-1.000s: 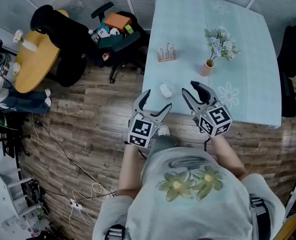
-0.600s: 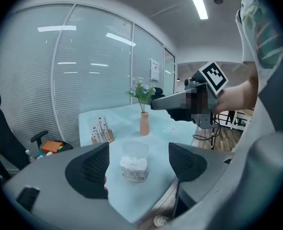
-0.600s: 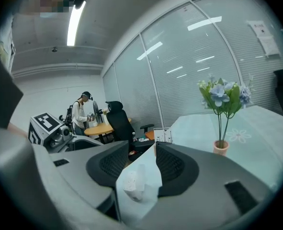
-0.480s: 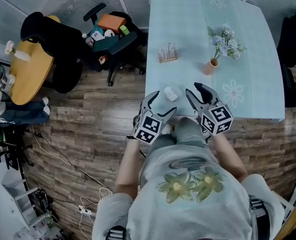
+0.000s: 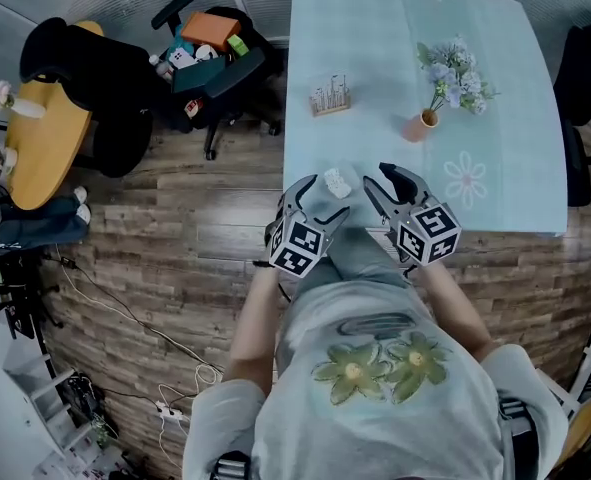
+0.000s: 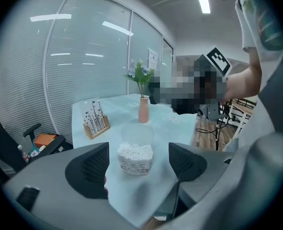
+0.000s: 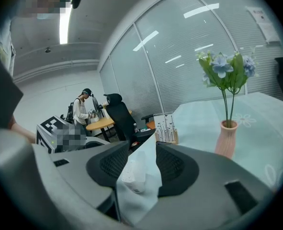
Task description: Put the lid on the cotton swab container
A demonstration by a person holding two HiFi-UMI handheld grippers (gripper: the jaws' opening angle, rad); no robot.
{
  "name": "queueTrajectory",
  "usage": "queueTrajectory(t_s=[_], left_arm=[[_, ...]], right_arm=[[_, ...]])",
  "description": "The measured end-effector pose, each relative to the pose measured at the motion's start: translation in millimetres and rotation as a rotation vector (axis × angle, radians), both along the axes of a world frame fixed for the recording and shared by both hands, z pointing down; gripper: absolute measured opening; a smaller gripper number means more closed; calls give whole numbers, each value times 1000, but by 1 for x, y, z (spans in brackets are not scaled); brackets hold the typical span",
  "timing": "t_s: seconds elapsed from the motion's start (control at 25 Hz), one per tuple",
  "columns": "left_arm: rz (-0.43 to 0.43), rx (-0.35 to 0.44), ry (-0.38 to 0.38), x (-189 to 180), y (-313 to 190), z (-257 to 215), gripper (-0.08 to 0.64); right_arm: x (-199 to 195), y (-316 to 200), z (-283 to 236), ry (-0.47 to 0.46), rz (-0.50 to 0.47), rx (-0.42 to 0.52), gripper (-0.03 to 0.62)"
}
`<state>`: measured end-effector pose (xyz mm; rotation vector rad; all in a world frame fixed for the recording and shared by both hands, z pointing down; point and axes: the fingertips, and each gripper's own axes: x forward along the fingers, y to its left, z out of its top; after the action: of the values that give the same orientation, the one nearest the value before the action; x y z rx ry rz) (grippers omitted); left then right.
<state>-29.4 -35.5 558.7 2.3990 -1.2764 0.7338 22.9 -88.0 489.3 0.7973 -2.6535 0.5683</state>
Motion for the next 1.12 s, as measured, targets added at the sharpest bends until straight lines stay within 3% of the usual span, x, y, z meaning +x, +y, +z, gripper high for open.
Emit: queueTrajectory(t_s=[0.36,0.68,0.76,1.12], left_arm=[[71,-70,-62,2,-9,38,390],[59,-114,-50,0,-13,55,390],[55,-115,-45,-1,-16,57,390],[62,-130,-37,2,-18,64,388]], right_arm=[[-11,-9,34,30,-37,-86,184],[-11,-15,49,5,-13,-162,158],[-13,-15,51,2,-25,-175,124],[-20,-8,58,-16,-76,-237,102]])
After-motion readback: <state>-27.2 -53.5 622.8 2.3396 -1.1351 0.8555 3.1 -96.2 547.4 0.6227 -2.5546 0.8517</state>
